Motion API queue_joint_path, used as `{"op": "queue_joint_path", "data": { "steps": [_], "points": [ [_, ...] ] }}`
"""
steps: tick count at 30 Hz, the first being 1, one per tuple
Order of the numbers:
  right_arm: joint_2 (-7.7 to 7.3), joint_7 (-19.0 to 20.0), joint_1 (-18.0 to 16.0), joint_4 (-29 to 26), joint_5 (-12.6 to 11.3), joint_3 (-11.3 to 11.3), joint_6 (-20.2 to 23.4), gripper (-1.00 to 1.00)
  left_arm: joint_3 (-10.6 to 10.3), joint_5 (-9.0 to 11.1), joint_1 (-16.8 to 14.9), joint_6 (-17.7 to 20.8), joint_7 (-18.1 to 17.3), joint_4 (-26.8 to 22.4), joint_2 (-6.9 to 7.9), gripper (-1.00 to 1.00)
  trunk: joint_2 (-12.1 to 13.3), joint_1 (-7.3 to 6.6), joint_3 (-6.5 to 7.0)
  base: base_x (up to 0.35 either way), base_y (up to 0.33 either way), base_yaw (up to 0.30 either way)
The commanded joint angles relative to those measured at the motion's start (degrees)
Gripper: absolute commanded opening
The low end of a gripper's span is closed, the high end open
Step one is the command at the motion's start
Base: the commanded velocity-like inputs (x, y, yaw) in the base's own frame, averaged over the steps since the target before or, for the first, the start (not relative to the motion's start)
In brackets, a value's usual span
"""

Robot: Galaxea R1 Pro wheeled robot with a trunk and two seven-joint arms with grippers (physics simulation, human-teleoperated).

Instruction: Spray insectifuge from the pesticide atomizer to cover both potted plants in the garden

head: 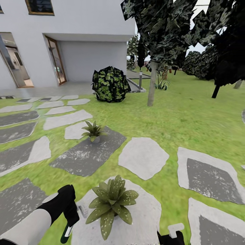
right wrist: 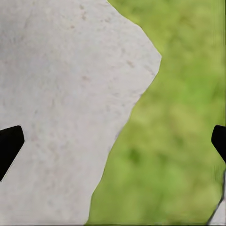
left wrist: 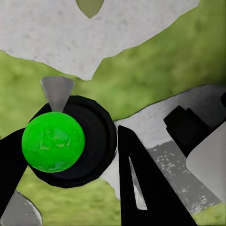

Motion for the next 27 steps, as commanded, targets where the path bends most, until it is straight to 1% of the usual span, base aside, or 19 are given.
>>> {"op": "queue_joint_path", "data": {
  "steps": [1, 3, 6, 8, 9, 10, 11, 13, 15, 17, 19, 23, 27],
  "points": [
    [-0.02, 0.0, -0.1, 0.1, 0.2, 0.2, -0.2, 1.00, -0.3, -0.1, 0.0, 0.4, -0.3, -0.1, 0.07, -1.00, 0.0, -0.01, -0.02, -0.025, 0.298, -0.281],
    [-0.02, 0.0, -0.1, 0.1, 0.2, 0.2, -0.2, 1.00, -0.3, -0.1, 0.0, 0.5, -0.3, -0.1, 0.07, -1.00, 0.0, -0.01, 0.05, 0.013, 0.300, -0.281],
    [-0.02, 0.0, -0.1, 0.1, 0.2, 0.2, -0.2, 1.00, -0.3, -0.1, -0.2, 0.6, -0.5, -0.1, -0.09, -1.00, 0.0, -0.01, 0.12, 0.012, 0.092, -0.224],
    [-0.02, 0.0, -0.1, 0.1, 0.2, 0.2, -0.2, 1.00, -0.4, -0.1, -0.5, 0.9, -0.7, -0.1, -0.82, -1.00, 0.0, -0.01, 0.14, 0.003, 0.021, -0.065],
    [-0.02, 0.0, -0.1, 0.1, 0.2, 0.2, -0.2, 1.00, -0.6, -0.1, -0.6, 1.2, -0.9, -0.1, -2.08, -1.00, 0.0, -0.01, 0.14, 0.001, 0.005, -0.017],
    [-0.02, 0.0, -0.1, 0.1, 0.2, 0.2, -0.2, 1.00, -1.4, -0.3, -0.6, 1.2, -1.1, 0.0, -2.82, -1.00, 0.0, -0.01, 0.14, 0.000, 0.003, -0.008],
    [-0.02, 0.0, -0.1, 0.1, 0.2, 0.2, -0.2, 1.00, -2.0, -0.5, -0.7, 1.3, -1.2, 0.0, -3.16, -1.00, 0.0, -0.01, 0.14, 0.000, 0.002, -0.005],
    [-0.02, 0.0, -0.1, 0.1, 0.2, 0.2, -0.2, 1.00, -3.3, -1.7, -0.7, 1.7, -2.4, 0.0, -3.68, -1.00, 0.0, -0.01, 0.14, 0.000, 0.001, -0.003],
    [-0.02, 0.0, -0.1, 0.1, 0.2, 0.2, -0.2, 1.00, -4.1, -5.1, -0.8, 3.2, -7.6, -0.1, -4.00, -1.00, 0.0, -0.01, 0.14, 0.000, 0.000, 0.000],
    [-0.02, 0.0, -0.1, 0.1, 0.2, 0.2, -0.2, 1.00, -4.2, -7.4, -0.8, 3.5, -9.8, -0.1, -3.98, -1.00, 0.0, -0.01, 0.14, 0.000, 0.000, 0.000],
    [-0.02, 0.0, -0.1, 0.1, 0.2, 0.2, -0.2, 1.00, -4.1, -9.3, -0.8, 3.7, -11.2, -0.3, -3.85, -1.00, 0.0, -0.01, 0.14, 0.000, 0.000, 0.000],
    [-0.02, 0.0, -0.1, 0.1, 0.2, 0.2, -0.2, 1.00, -3.7, -9.7, -0.8, 3.8, -11.5, -2.1, -3.57, -1.00, 0.0, -0.01, 0.14, 0.000, 0.000, -0.040],
    [-0.02, 0.0, -0.1, 0.1, 0.2, 0.2, -0.2, 1.00, -3.4, -9.7, -0.8, 3.9, -11.5, -2.6, -3.30, -1.00, 0.0, -0.01, 0.14, 0.000, 0.000, -0.260]
  ]
}}
